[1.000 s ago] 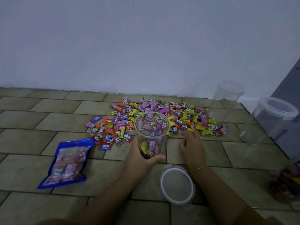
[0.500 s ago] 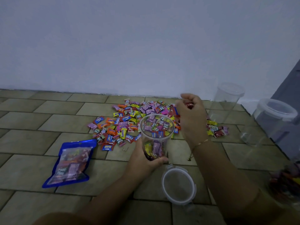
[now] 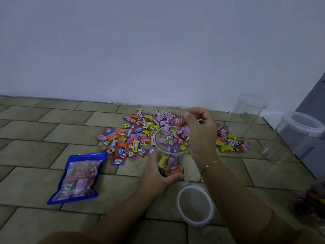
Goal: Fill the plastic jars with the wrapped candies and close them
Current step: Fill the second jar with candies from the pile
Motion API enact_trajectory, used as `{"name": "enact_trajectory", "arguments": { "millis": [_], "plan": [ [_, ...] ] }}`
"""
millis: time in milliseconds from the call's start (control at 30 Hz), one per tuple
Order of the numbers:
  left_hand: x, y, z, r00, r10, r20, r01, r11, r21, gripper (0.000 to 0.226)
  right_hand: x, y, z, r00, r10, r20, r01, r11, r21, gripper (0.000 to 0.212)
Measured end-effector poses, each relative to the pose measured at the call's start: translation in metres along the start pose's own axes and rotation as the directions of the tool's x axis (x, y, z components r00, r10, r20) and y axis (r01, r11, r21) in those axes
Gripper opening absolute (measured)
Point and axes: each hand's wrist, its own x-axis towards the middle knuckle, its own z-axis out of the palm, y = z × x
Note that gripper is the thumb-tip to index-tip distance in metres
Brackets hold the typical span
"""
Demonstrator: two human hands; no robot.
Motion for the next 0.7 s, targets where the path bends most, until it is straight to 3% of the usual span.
{"name": "enact_trajectory", "arguments": {
  "millis": [433, 700],
  "plan": [
    [-0.001, 0.002, 0.0, 0.999, -0.035, 0.026, 0.036, 0.999, -0.032, 0.085, -0.009, 0.011, -0.001, 0.987, -0.154, 0.055, 0.158, 0.984, -0.08, 0.016],
    [0.0, -0.003, 0.0, 0.999, -0.033, 0.021, 0.033, 0.999, -0.025, 0.096, -0.013, 0.03, -0.011, 0.941, -0.254, 0.225, 0.298, 0.935, -0.192, 0.013]
  ]
}}
